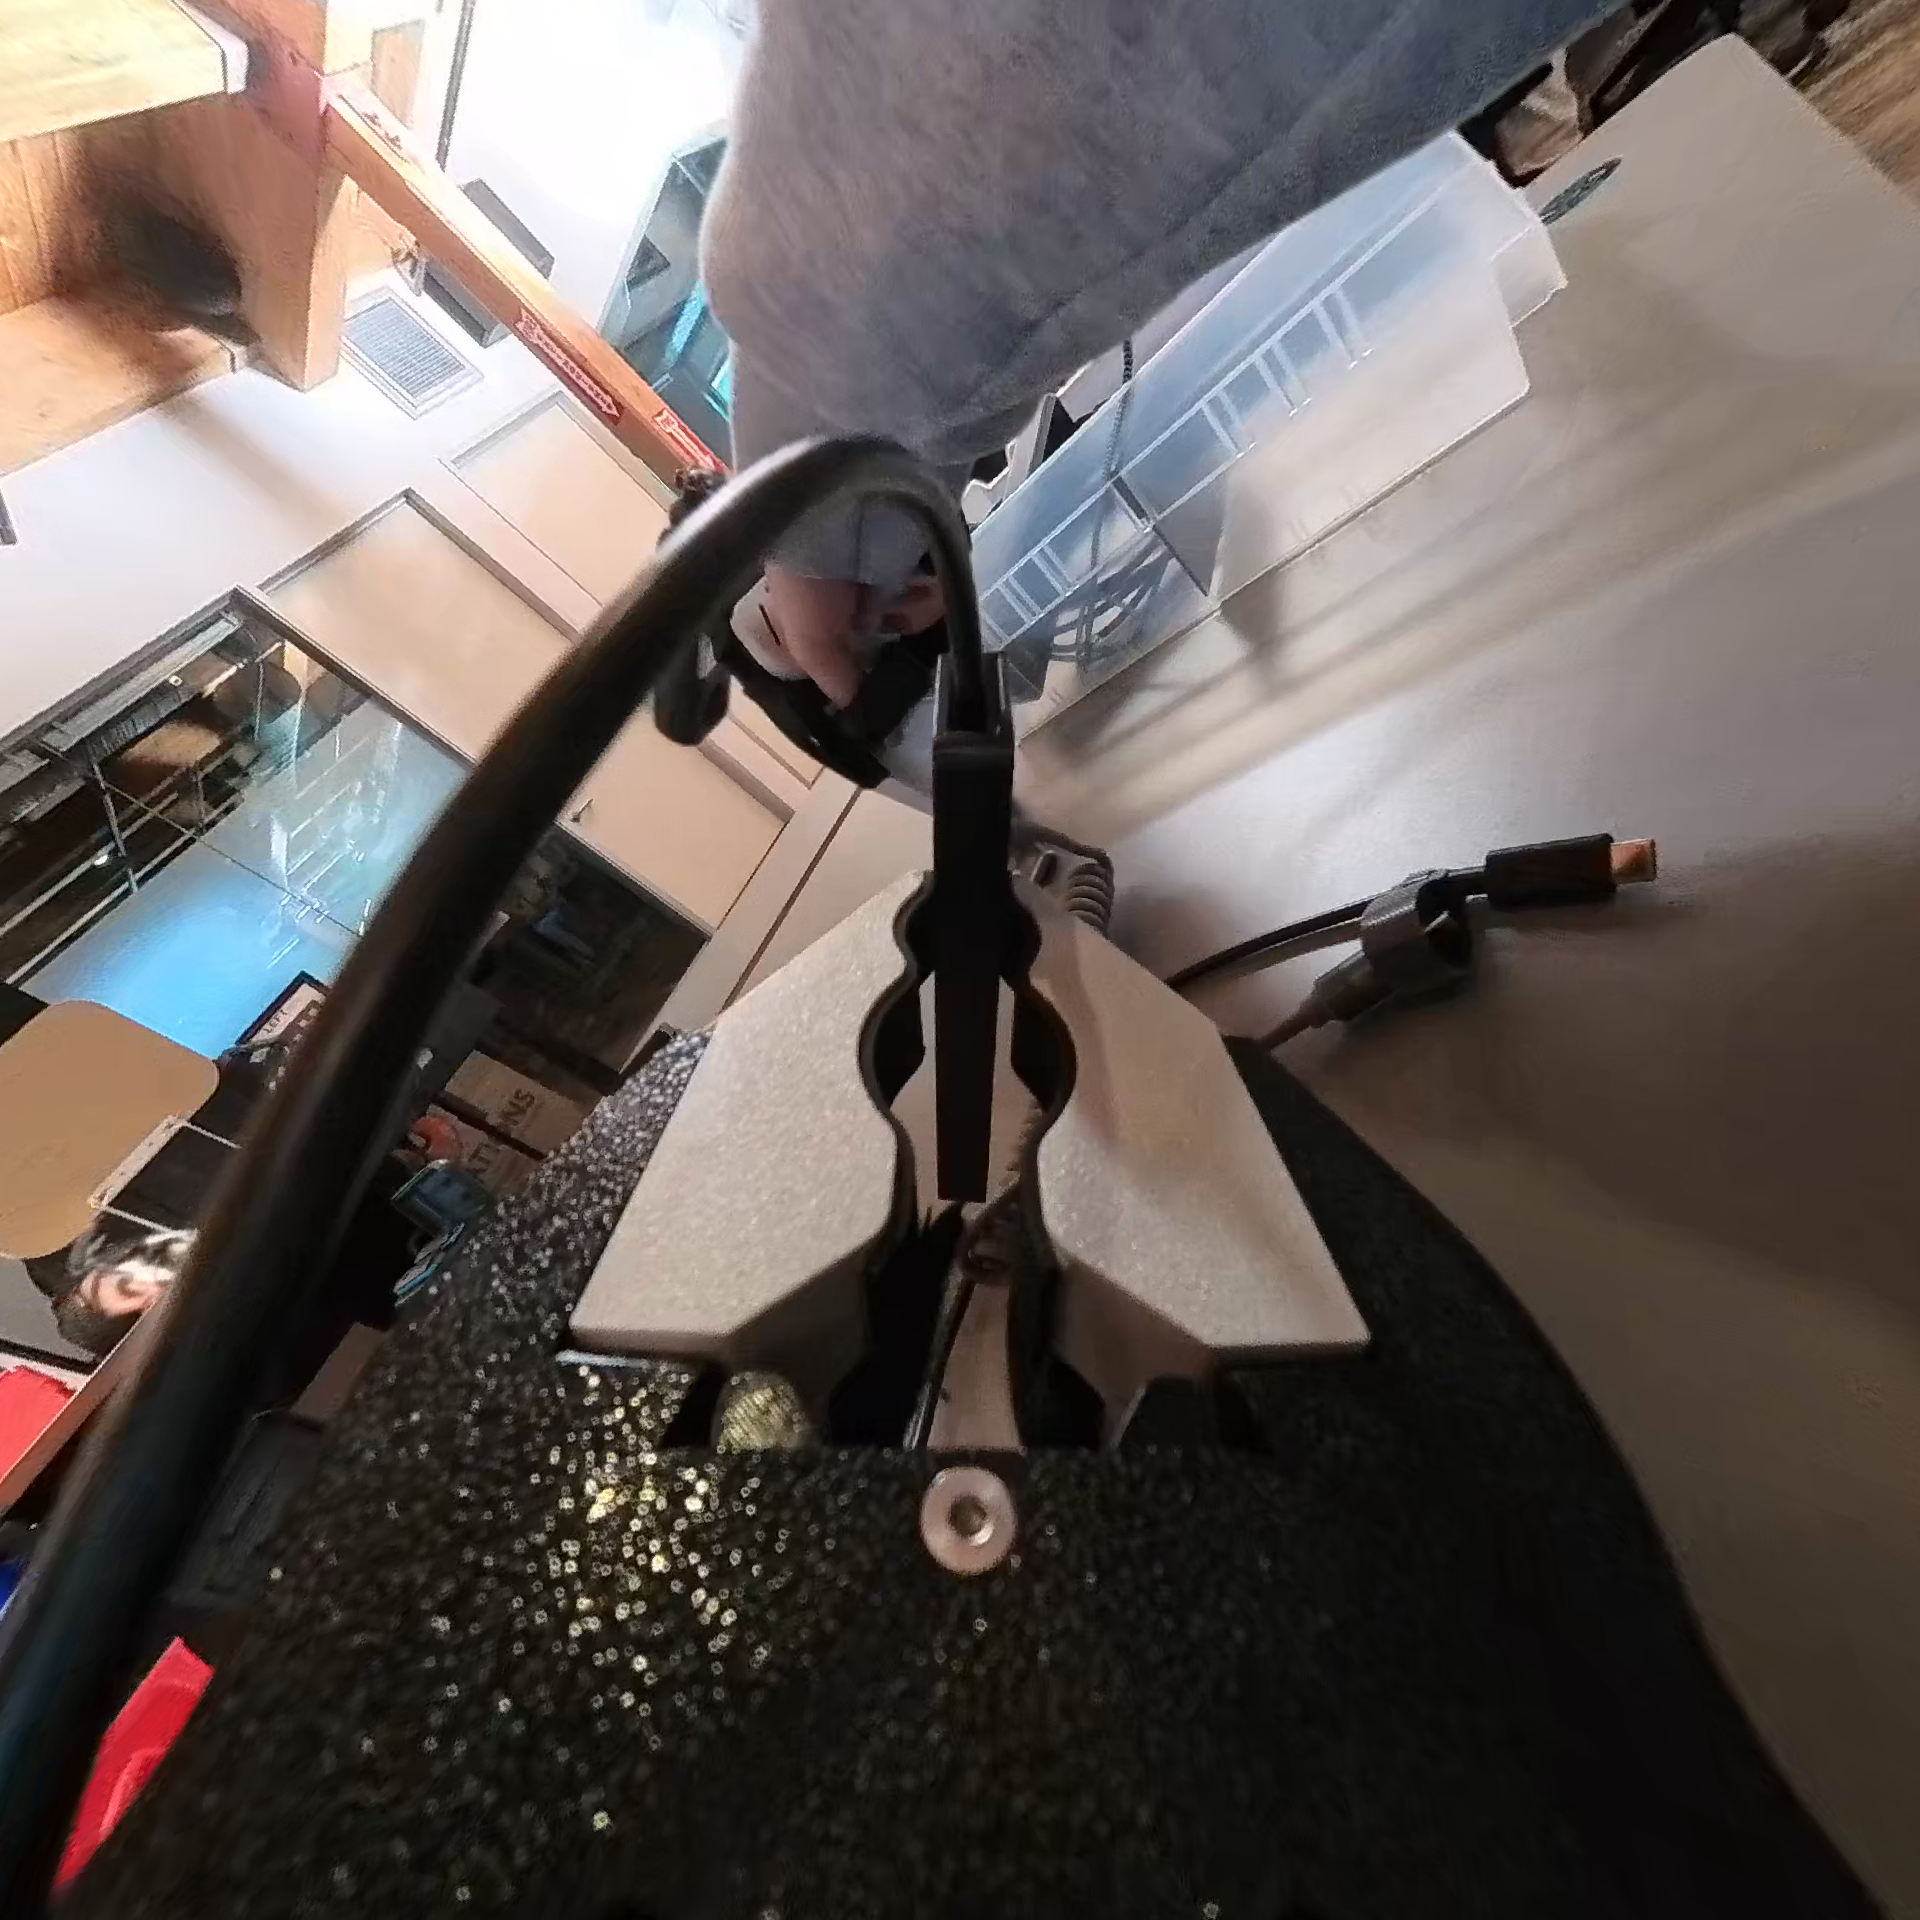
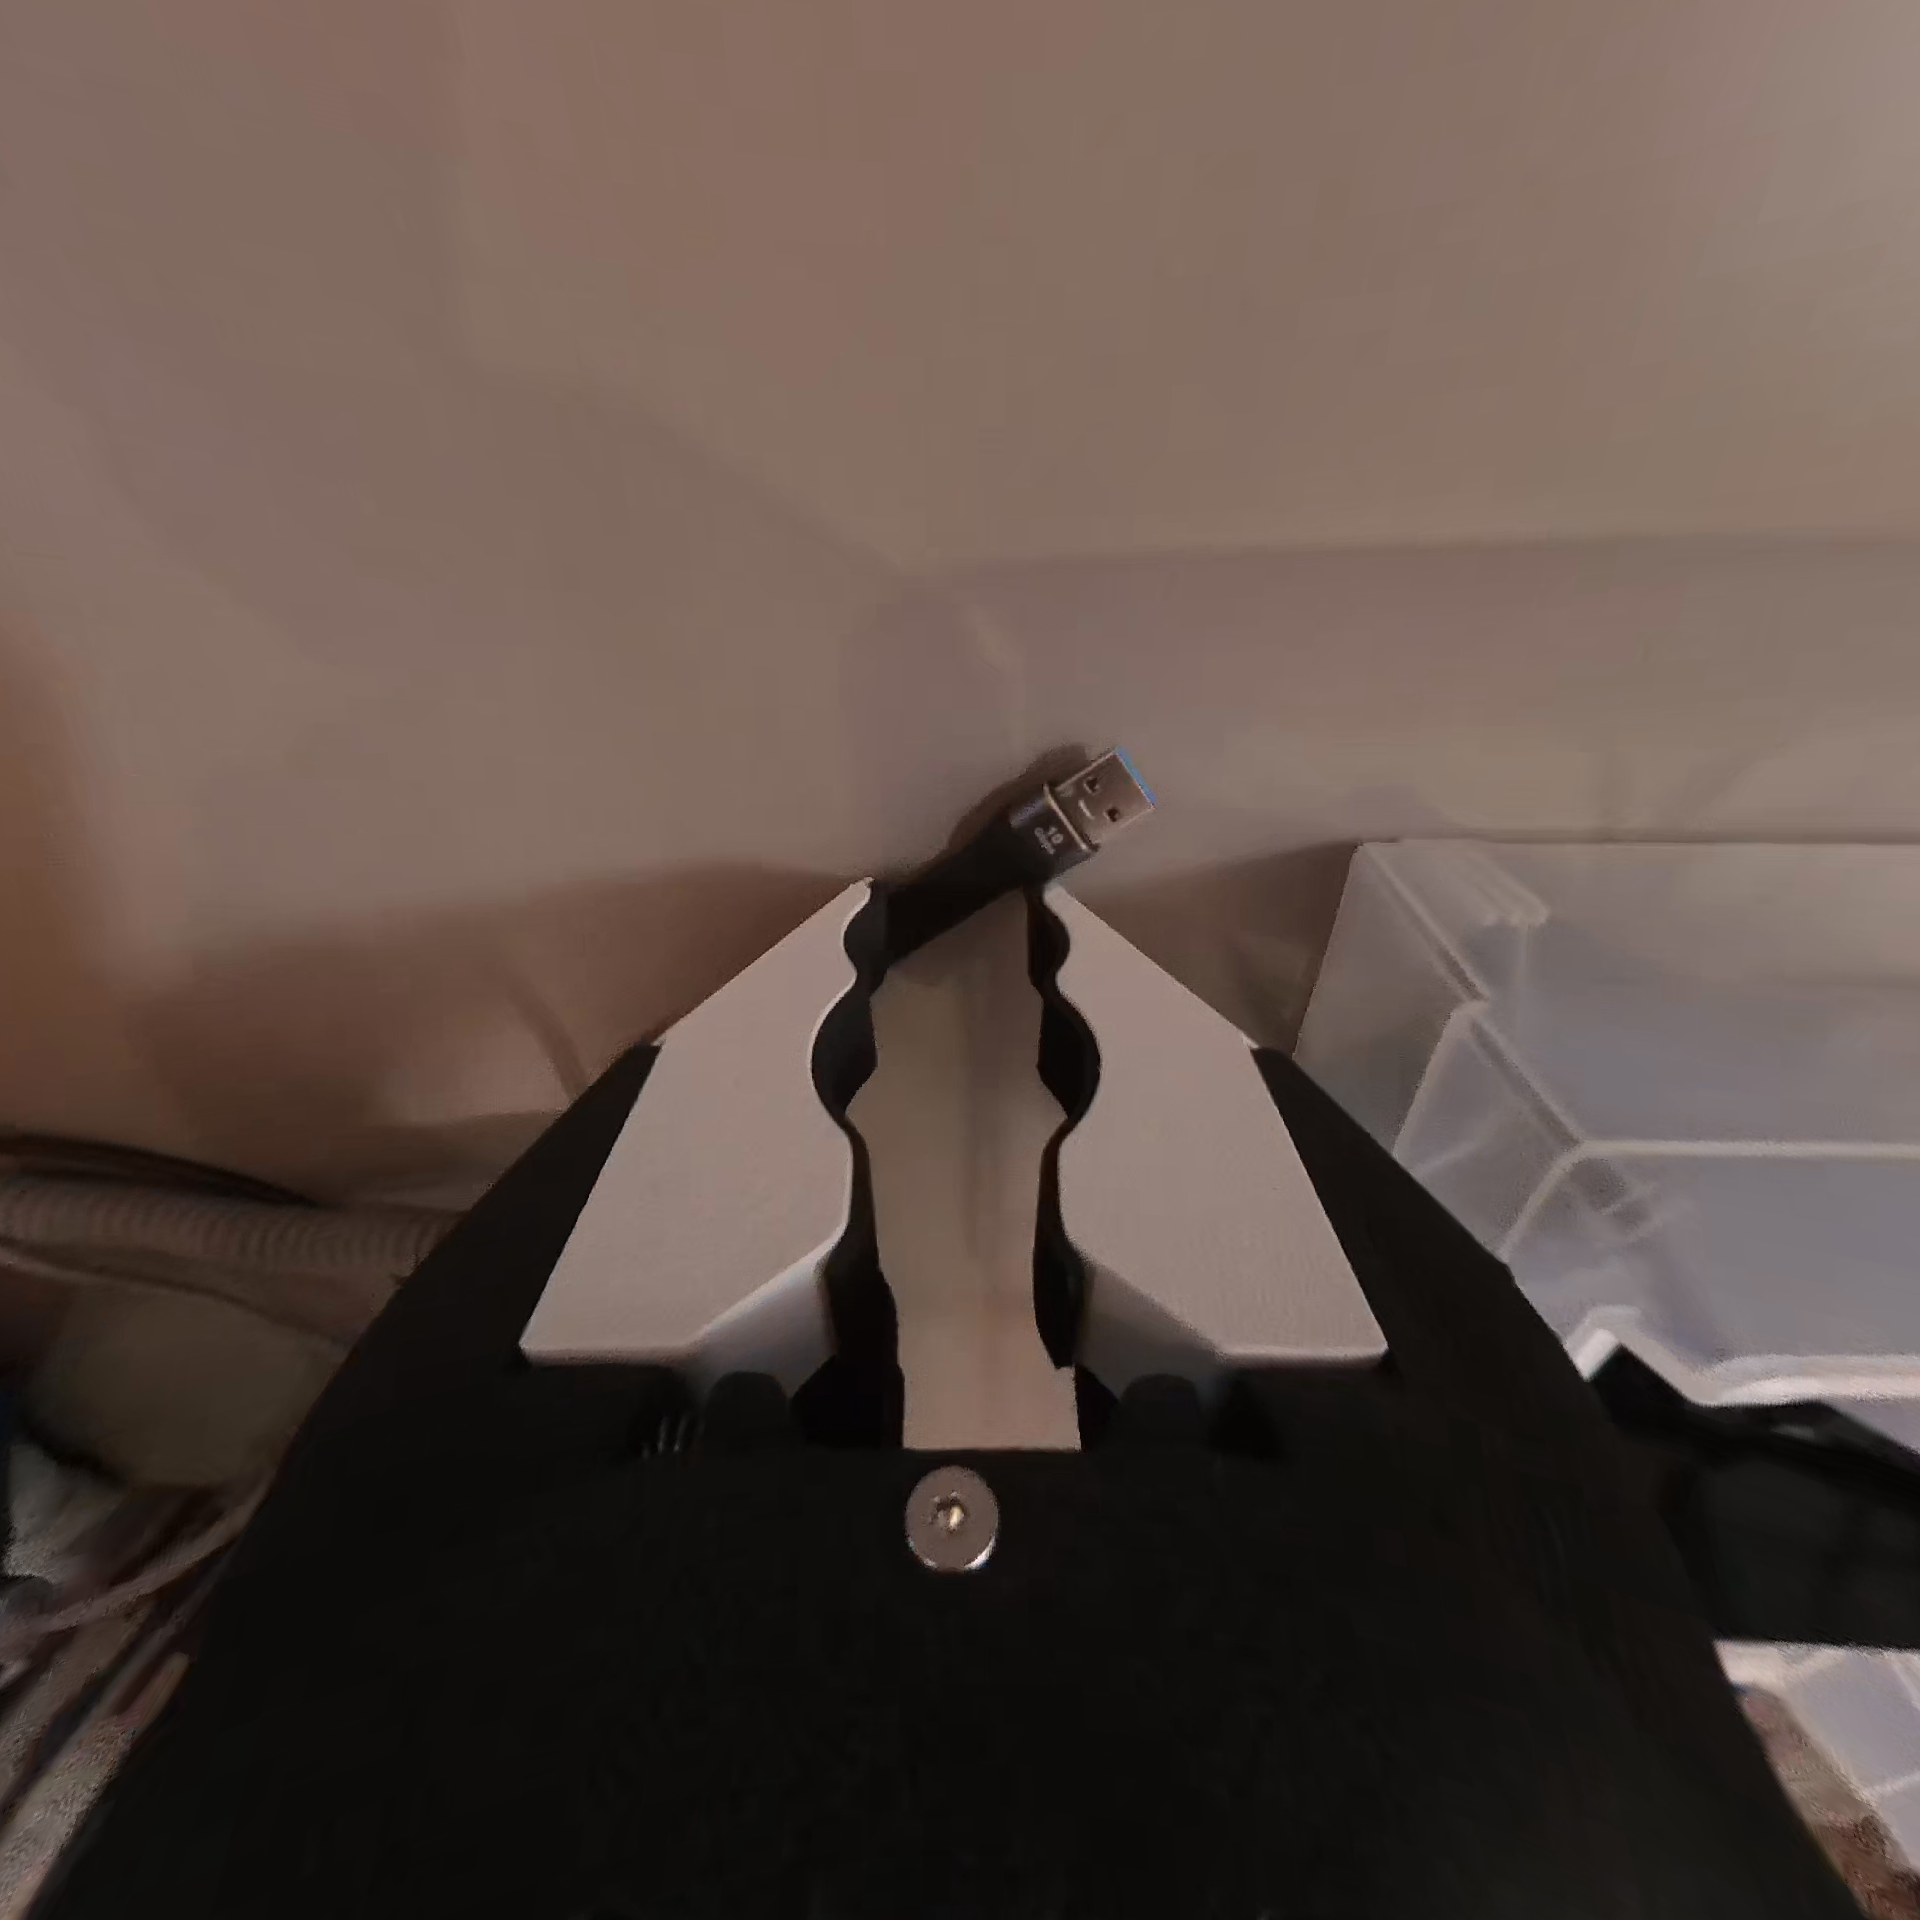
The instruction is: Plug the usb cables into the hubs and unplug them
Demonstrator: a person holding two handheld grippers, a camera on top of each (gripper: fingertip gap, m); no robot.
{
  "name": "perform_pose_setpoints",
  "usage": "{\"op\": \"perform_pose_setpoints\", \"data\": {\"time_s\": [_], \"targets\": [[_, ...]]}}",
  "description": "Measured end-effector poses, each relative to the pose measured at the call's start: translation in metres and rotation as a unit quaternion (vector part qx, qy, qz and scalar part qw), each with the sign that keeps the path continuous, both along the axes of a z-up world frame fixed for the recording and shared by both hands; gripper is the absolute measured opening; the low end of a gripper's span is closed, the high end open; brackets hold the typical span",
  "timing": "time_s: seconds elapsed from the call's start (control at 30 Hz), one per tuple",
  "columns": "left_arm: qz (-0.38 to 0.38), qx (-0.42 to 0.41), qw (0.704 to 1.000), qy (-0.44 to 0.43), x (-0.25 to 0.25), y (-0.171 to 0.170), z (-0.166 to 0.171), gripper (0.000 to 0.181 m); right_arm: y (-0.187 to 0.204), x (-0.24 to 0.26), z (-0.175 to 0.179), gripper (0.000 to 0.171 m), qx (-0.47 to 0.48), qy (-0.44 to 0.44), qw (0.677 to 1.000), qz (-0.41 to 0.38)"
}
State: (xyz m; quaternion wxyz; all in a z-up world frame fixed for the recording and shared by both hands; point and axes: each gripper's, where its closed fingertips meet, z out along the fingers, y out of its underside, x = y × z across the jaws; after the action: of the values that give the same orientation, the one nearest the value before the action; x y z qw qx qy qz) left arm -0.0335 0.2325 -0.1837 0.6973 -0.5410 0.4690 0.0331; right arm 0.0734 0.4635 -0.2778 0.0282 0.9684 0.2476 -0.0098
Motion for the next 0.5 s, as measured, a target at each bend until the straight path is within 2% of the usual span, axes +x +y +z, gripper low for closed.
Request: {"op": "perform_pose_setpoints", "data": {"time_s": [0.1, 0.2, 0.27, 0.33, 0.4, 0.43, 0.5], "targets": [[0.0, 0.003, 1.0, 0.0, 0.0, -0.001, 0.001, 0.008, -0.002, -0.003, 0.001, 0.017, 0.014, -0.005, 0.996, 0.084], [0.005, 0.008, 1.0, -0.003, -0.002, -0.001, 0.004, 0.008, -0.005, -0.005, 0.002, 0.012, 0.049, -0.009, 0.977, 0.206], [0.007, 0.007, 1.0, -0.01, -0.004, 0.0, 0.006, 0.008, -0.007, -0.006, 0.006, 0.0, 0.085, -0.019, 0.951, 0.296], [0.009, 0.005, 1.0, -0.02, -0.006, 0.001, 0.007, 0.008, -0.038, -0.021, 0.007, 0.0, 0.061, 0.038, 0.917, 0.391], [0.013, 0.002, 0.999, -0.029, -0.009, 0.002, 0.009, 0.008, -0.063, -0.024, 0.011, 0.0, 0.067, 0.056, 0.879, 0.469], [0.015, 0.001, 0.999, -0.033, -0.01, 0.002, 0.01, 0.008, -0.07, -0.02, 0.011, 0.0, 0.08, 0.045, 0.864, 0.495], [0.015, 0.0, 0.999, -0.039, -0.011, 0.002, 0.012, 0.008, -0.062, -0.016, 0.017, 0.0, 0.147, 0.011, 0.868, 0.474]]}}
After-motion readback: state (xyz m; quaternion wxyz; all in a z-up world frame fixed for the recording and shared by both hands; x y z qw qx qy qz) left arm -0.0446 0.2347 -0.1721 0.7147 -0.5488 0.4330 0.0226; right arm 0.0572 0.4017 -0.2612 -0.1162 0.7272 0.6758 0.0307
